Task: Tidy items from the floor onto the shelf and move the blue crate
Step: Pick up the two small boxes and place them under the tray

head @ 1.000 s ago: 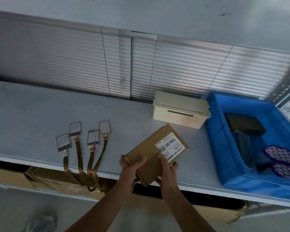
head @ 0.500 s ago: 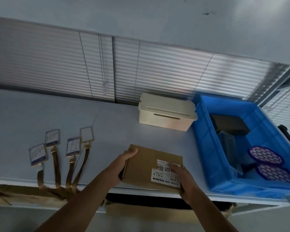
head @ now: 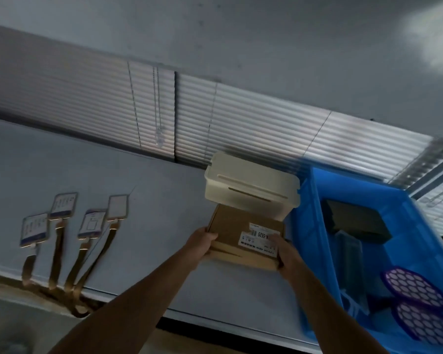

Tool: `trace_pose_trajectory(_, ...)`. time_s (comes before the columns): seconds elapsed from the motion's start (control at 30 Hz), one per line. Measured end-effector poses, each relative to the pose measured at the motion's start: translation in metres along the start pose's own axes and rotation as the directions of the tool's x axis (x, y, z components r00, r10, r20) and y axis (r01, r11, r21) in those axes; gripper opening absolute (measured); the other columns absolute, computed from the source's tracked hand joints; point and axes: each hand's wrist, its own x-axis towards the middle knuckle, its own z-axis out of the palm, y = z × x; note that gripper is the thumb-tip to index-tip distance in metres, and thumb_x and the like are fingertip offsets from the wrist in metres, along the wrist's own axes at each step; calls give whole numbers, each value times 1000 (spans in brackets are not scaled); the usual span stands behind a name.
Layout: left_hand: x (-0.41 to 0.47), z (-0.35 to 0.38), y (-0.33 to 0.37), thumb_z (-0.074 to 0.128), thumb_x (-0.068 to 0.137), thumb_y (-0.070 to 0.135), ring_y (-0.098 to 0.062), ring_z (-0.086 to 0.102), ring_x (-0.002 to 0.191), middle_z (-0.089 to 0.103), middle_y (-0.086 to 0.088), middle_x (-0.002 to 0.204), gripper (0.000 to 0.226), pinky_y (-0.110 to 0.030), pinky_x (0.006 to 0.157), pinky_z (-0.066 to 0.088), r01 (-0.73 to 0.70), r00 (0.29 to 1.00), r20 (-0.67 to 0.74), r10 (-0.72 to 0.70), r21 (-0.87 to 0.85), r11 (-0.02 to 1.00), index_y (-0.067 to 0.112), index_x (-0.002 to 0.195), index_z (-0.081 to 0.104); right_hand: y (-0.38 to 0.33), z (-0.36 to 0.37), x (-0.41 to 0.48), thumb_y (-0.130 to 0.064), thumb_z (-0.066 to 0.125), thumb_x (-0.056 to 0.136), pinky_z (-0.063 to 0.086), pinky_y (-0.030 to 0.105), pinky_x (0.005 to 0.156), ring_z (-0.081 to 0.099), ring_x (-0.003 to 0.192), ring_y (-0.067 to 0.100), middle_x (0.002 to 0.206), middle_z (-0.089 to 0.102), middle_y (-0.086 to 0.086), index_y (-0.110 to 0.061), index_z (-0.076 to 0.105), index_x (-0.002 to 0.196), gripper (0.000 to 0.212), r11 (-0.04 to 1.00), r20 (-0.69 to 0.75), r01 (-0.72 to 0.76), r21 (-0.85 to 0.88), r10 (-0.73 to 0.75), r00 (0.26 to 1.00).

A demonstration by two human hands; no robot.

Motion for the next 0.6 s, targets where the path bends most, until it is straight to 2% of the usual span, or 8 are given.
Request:
trace_pose_trajectory(0.1, 18, 10, 8, 47, 99, 23, -18, 57, 96, 62, 0, 105, 33, -40, 98, 48, -55, 998, -13, 55, 12, 998, 14, 130, 57, -20, 2, 8, -34, 74, 83, 55, 46, 89, 68, 99, 32, 117, 71, 20, -10, 60, 123, 49, 998, 11, 40, -54, -39, 999)
trace_pose_trajectory(0.2, 25, 16, 6, 44, 100, 31, -26, 57, 101, 60, -9, 115, 39, -34, 87, 46, -74, 992, -97, 86, 124, 990, 13, 132, 58, -27, 7, -2, -30, 65, 92, 52, 47, 95, 65, 98, 30, 108, 70, 12, -9, 59, 123, 38, 994, -2, 48, -98, -49, 999)
trace_pose_trajectory(0.27, 27, 18, 1, 45, 99, 37, -32, 60, 110, 62, -14, 118, 44, -38, 93, 50, -27, 984, -171, 56, 164, 986, 8, 127, 60, -19, 8, -5, -38, 62, 92, 49, 45, 92, 59, 101, 29, 111, 62, 10, -12, 54, 125, 44, 978, -70, 20, -210, -36, 997)
trace_pose_trajectory(0.33, 32, 19, -1, 48, 96, 40, -34, 64, 109, 67, -16, 115, 45, -43, 94, 53, -8, 978, -203, 42, 164, 986, 6, 120, 65, -10, 8, -4, -42, 61, 92, 48, 43, 88, 56, 101, 30, 119, 59, 13, -8, 51, 131, 53, 969, -95, 30, -245, -55, 994)
trace_pose_trajectory(0.47, 45, 19, 0, 53, 93, 33, -35, 67, 108, 70, -20, 117, 40, -43, 92, 52, -23, 975, -215, 47, 111, 994, 8, 118, 70, -10, 15, -1, -35, 57, 96, 46, 48, 102, 56, 113, 35, 133, 58, 19, -8, 48, 139, 52, 958, -106, 89, -274, -122, 987)
trace_pose_trajectory(0.6, 48, 20, 4, 49, 96, 34, -39, 63, 114, 66, -24, 122, 42, -44, 95, 50, -60, 983, -167, 77, 109, 992, 5, 121, 67, -14, 14, -1, -44, 59, 92, 43, 54, 107, 55, 121, 39, 136, 56, 18, -10, 46, 142, 61, 959, -107, 85, -271, -118, 987)
